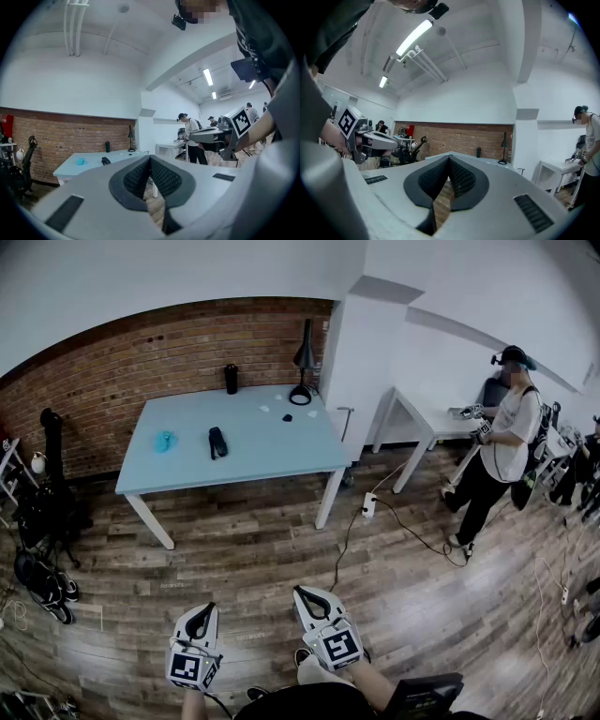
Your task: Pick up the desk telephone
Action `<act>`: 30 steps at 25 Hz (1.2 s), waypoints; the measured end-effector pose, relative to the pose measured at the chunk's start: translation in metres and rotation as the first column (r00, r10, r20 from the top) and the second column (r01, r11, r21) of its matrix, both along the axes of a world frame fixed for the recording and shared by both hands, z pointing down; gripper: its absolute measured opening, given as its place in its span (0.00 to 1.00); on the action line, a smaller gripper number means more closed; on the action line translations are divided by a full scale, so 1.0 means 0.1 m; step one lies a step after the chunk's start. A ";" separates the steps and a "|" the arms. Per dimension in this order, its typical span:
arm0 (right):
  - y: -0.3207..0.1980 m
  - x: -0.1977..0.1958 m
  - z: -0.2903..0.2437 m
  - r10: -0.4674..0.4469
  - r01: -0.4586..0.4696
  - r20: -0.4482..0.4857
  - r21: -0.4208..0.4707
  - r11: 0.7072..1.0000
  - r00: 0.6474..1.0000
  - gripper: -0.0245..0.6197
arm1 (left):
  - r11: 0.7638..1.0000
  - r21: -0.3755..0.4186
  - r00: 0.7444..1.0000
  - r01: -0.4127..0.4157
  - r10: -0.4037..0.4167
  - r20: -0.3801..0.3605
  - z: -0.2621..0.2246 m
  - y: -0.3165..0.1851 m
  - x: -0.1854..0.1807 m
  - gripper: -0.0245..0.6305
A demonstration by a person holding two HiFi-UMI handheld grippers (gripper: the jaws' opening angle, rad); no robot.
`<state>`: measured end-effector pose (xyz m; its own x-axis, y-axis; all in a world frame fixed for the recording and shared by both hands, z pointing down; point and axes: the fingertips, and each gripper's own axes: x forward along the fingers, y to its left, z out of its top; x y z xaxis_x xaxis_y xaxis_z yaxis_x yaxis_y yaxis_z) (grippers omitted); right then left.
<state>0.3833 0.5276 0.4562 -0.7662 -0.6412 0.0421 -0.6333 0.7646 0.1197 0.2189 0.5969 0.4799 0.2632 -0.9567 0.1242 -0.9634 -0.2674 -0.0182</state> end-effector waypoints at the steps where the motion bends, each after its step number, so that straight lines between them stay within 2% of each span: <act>1: -0.06 -0.08 -0.04 -0.025 0.025 0.006 0.008 1.000 1.000 0.07 | 1.000 0.005 1.000 0.014 -0.014 0.002 -0.04 -0.05 -0.03 0.06; 4: -0.21 -0.20 -0.12 -0.077 0.076 0.021 0.015 0.997 0.997 0.07 | 0.999 0.021 0.999 0.039 -0.040 0.011 -0.11 -0.19 -0.04 0.06; 8: -0.25 -0.14 -0.02 -0.109 0.110 0.035 -0.036 0.993 0.993 0.07 | 0.999 0.021 1.000 0.025 -0.026 0.018 -0.09 -0.27 0.11 0.06; 13: -0.30 -0.16 0.07 -0.131 0.130 -0.009 -0.038 0.991 0.991 0.07 | 0.999 0.010 0.999 0.031 -0.031 0.017 -0.06 -0.35 0.14 0.06; 16: -0.39 -0.14 0.11 -0.149 0.149 -0.002 -0.050 0.988 0.989 0.07 | 0.999 -0.002 0.999 0.038 -0.038 0.022 -0.02 -0.44 0.22 0.06; 25: -0.72 0.02 0.31 -0.200 0.205 0.051 -0.115 0.972 0.978 0.07 | 0.990 -0.042 0.990 0.136 -0.135 0.034 0.09 -0.56 0.41 0.06; 30: -0.99 -0.12 0.42 -0.207 0.214 0.058 -0.157 0.964 0.977 0.07 | 0.982 -0.040 0.983 0.185 -0.184 0.019 0.17 -0.70 0.27 0.06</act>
<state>0.3711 0.4287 0.4985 -0.8863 -0.4527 0.0975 -0.4579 0.8882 -0.0383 0.2456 0.5271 0.4972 0.0802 -0.9826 0.1676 -0.9960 -0.0857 -0.0258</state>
